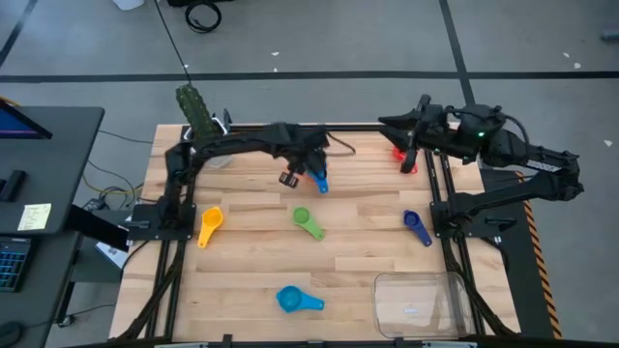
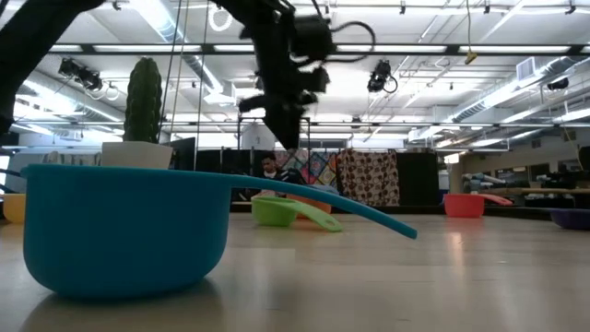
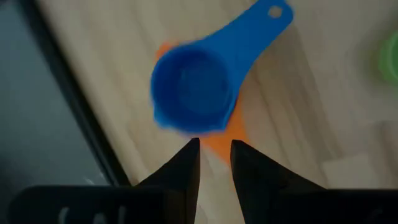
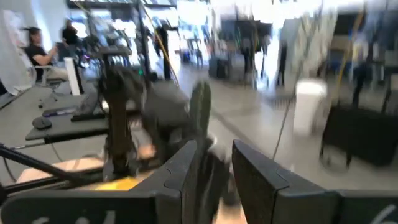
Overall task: Nest measuring cups in basket
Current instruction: Stack the dark blue measuring cup on top of the orange measuring cup
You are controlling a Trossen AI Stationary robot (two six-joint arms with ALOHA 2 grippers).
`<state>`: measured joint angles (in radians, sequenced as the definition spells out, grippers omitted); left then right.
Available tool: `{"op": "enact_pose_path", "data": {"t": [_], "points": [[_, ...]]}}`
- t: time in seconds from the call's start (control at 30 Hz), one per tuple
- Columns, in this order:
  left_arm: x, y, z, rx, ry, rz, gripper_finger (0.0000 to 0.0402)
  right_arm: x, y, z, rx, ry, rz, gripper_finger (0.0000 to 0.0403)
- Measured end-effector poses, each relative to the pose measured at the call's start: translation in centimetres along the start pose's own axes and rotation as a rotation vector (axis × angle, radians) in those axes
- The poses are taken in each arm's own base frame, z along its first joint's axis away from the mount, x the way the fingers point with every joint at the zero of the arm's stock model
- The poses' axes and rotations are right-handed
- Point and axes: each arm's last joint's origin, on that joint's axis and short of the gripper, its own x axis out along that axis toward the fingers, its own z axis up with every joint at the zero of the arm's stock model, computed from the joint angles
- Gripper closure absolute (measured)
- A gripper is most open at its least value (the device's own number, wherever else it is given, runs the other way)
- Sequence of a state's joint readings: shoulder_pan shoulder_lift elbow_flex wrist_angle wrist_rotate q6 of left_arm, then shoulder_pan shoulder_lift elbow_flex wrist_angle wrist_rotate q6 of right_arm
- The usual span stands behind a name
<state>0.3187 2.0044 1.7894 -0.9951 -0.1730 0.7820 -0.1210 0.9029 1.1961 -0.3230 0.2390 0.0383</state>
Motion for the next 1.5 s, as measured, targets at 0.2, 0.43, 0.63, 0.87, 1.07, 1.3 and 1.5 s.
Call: {"op": "enact_pose_path", "data": {"t": [0.2, 0.43, 0.63, 0.87, 1.07, 1.3, 1.5], "points": [[-1.6, 3.2, -5.3, -0.435, -0.06, -0.166, 0.0308, 2.4, 0.4, -2.5, 0.176, 0.202, -0.07, 0.0296], [1.1, 6.4, -10.1, -0.803, -0.03, -0.24, 0.0308, 6.7, 0.9, -6.1, 0.314, 0.401, -0.175, 0.0298], [3.9, 6.6, -10.8, -0.86, 0.037, -0.284, 0.0308, 9.8, 0.4, -8.7, 0.383, 0.504, -0.241, 0.0313], [5.2, 6.1, -10.3, -0.891, 0.068, -0.304, 0.0308, 11.9, -0.4, -10.9, 0.385, 0.593, -0.303, 0.0354], [5.1, 5.6, -9.3, -0.955, 0.081, -0.311, 0.0314, 12.9, -0.7, -13.4, 0.367, 0.753, -0.319, 0.0393], [4.9, 4.7, -8.0, -1.015, 0.101, -0.319, 0.0364, 13.4, -0.5, -14.6, 0.36, 0.828, -0.306, 0.0397], [5.0, 4.6, -7.7, -1.012, 0.147, -0.209, 0.0395, 13.4, -0.9, -16.3, 0.345, 0.964, -0.368, 0.0398]]}}
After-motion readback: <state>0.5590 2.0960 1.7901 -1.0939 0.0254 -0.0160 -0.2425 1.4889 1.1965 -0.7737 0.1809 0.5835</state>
